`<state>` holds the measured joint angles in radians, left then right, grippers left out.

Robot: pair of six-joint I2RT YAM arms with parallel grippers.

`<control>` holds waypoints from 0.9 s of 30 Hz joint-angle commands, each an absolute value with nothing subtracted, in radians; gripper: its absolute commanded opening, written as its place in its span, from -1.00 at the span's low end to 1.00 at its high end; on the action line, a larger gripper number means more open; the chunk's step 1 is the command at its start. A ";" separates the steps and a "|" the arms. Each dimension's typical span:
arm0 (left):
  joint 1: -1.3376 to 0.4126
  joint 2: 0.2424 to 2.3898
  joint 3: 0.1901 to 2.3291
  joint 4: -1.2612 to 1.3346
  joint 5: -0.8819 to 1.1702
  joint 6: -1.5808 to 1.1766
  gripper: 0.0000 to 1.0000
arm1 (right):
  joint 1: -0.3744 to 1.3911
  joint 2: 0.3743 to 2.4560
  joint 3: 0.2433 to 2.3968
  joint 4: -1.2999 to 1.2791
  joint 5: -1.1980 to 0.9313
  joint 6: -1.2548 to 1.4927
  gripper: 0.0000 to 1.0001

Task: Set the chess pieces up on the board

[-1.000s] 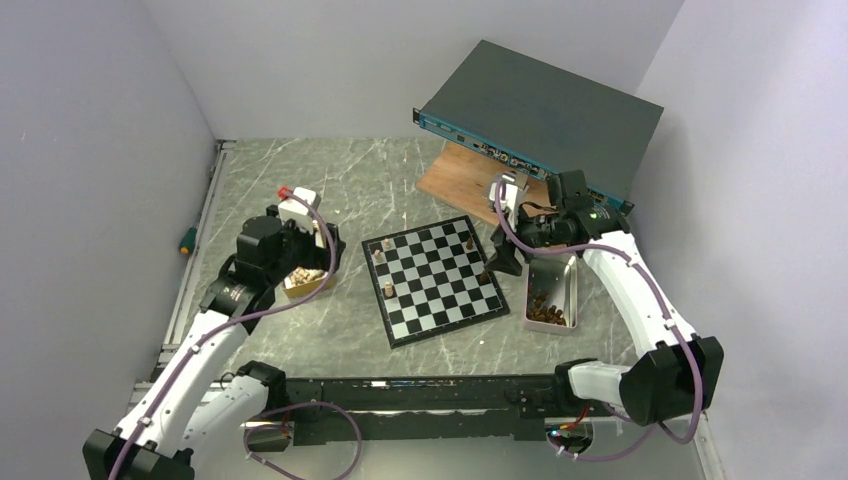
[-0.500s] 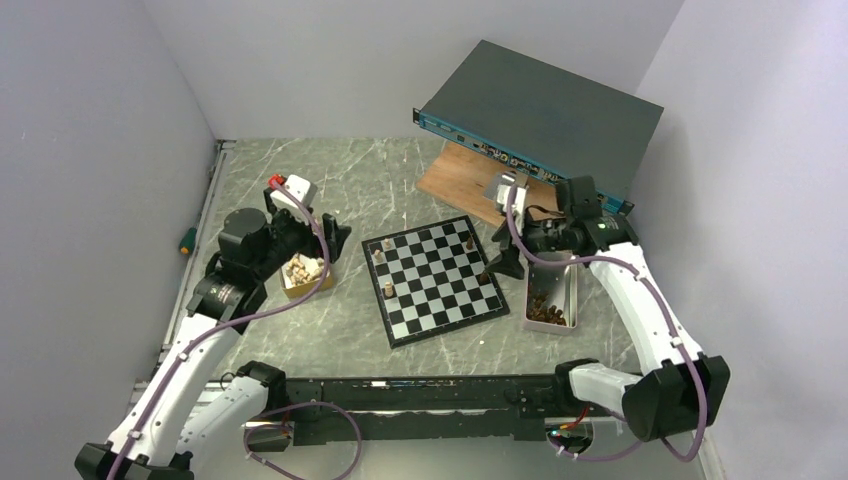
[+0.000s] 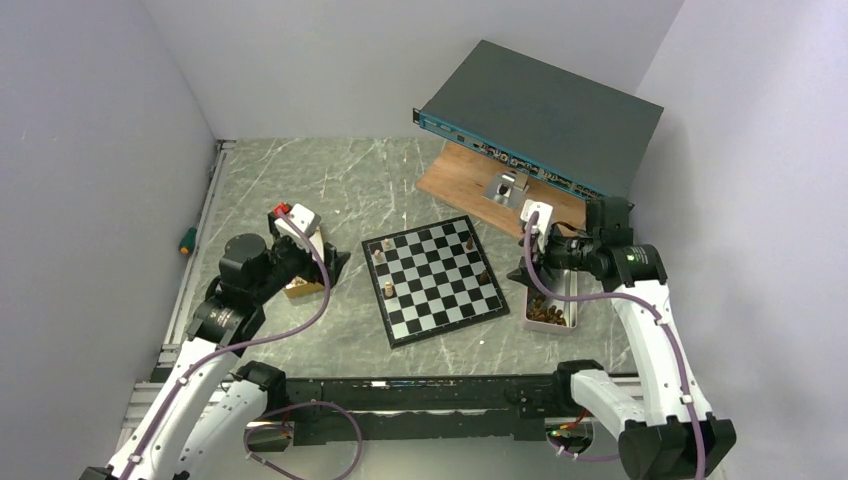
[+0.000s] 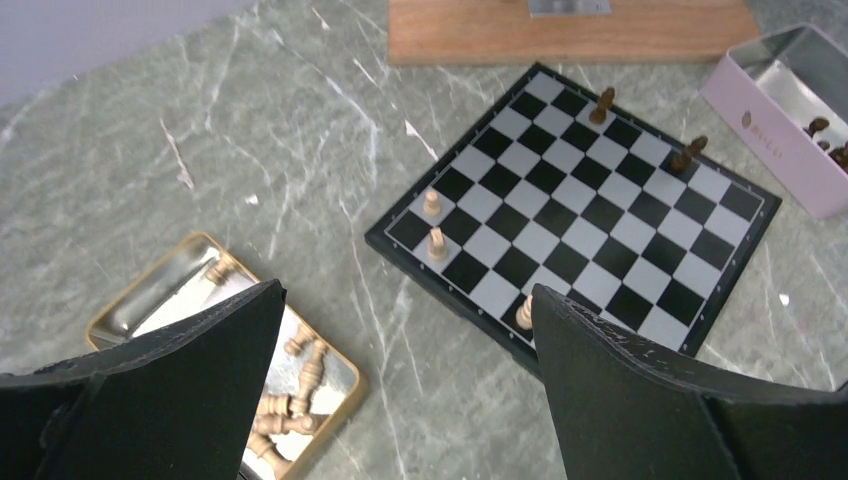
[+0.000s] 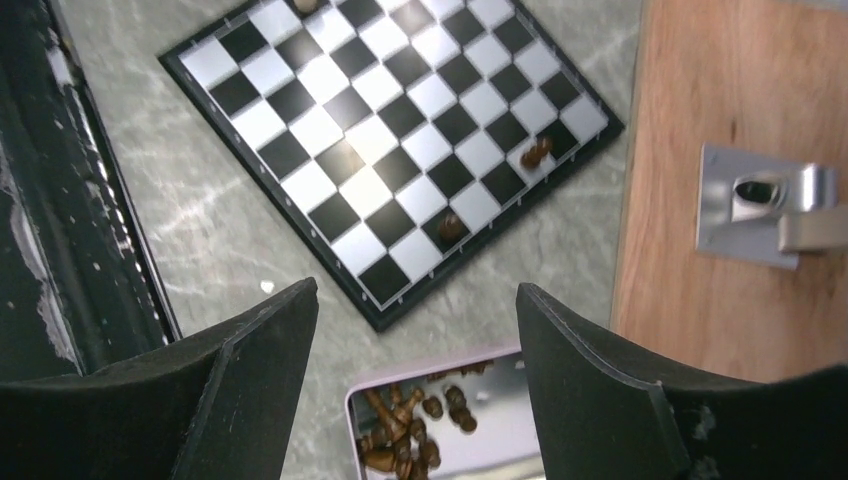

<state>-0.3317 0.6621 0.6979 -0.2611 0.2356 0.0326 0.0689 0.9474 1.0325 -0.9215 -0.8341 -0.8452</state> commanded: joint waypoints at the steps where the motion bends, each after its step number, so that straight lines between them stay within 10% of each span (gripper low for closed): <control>1: -0.336 0.653 0.707 -0.292 0.245 0.054 0.98 | 0.058 0.959 0.986 -0.979 -0.667 -0.893 0.49; 16: -0.361 0.618 0.690 -0.281 0.257 0.049 0.98 | -0.067 1.008 0.825 -0.804 -0.465 -0.833 0.29; 27: -0.364 0.609 0.692 -0.284 0.242 0.055 0.98 | -0.248 1.123 0.800 -0.958 -0.656 -1.442 0.28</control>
<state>-0.3618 0.6189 0.6834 -0.3046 0.2386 0.0414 -0.2115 1.0668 0.7959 -0.8902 -0.5640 -1.1500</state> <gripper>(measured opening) 0.989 0.643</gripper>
